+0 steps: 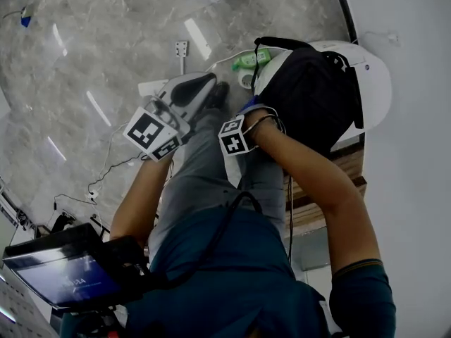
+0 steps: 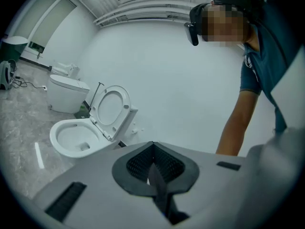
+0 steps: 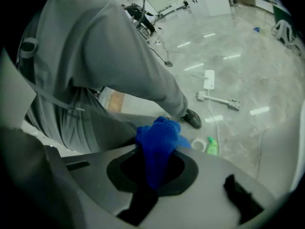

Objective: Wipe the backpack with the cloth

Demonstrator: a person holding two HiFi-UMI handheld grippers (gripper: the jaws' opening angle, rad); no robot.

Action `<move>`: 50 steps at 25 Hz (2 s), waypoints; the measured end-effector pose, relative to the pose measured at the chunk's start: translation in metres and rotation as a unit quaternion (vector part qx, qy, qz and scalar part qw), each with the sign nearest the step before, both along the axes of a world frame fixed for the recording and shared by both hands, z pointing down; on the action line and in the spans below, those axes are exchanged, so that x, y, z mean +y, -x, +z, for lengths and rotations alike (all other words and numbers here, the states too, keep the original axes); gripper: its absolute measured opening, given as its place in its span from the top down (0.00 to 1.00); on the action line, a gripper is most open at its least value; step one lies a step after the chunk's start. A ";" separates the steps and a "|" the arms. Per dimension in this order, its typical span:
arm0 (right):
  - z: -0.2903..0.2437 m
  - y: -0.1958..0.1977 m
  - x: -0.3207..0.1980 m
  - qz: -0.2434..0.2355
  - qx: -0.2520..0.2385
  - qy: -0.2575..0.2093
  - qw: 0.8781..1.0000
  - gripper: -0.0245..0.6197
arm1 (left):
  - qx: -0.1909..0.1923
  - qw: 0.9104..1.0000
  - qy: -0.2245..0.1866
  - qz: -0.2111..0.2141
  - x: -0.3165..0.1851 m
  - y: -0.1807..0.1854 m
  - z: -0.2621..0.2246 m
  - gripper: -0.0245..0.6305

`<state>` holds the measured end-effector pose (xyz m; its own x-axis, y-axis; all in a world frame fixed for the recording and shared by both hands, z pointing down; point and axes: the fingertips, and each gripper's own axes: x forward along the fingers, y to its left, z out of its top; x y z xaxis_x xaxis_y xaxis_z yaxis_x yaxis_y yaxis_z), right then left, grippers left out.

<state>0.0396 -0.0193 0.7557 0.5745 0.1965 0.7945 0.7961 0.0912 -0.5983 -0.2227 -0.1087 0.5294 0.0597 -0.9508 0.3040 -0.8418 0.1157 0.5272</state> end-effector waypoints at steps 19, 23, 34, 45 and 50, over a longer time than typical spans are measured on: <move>-0.005 -0.022 0.056 0.049 -0.196 -0.007 0.979 0.92 | 0.006 1.000 -0.011 0.022 -0.012 -0.009 -0.005 0.96; -0.029 0.006 0.030 0.263 -0.298 -0.006 0.918 0.92 | 0.004 1.000 -0.010 0.029 -0.016 -0.009 -0.004 0.96; -0.045 -0.097 -0.062 0.732 -0.118 -0.115 0.661 0.92 | -0.003 0.998 -0.013 0.061 -0.046 -0.024 -0.008 0.96; -0.047 -0.283 -0.244 0.964 -0.056 -0.256 0.039 0.92 | -0.001 0.996 -0.021 0.088 -0.067 -0.036 -0.013 0.96; -0.009 -0.195 -0.352 0.965 -0.147 -0.188 0.113 0.92 | -0.006 0.995 -0.014 0.099 -0.068 -0.046 -0.012 0.96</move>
<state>0.2347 -0.3718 0.7466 -0.3110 -0.3487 0.8841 -0.9417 0.2390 -0.2369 -0.1769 -0.1768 0.5178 0.2428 -0.9290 0.2794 -0.8533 -0.0675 0.5170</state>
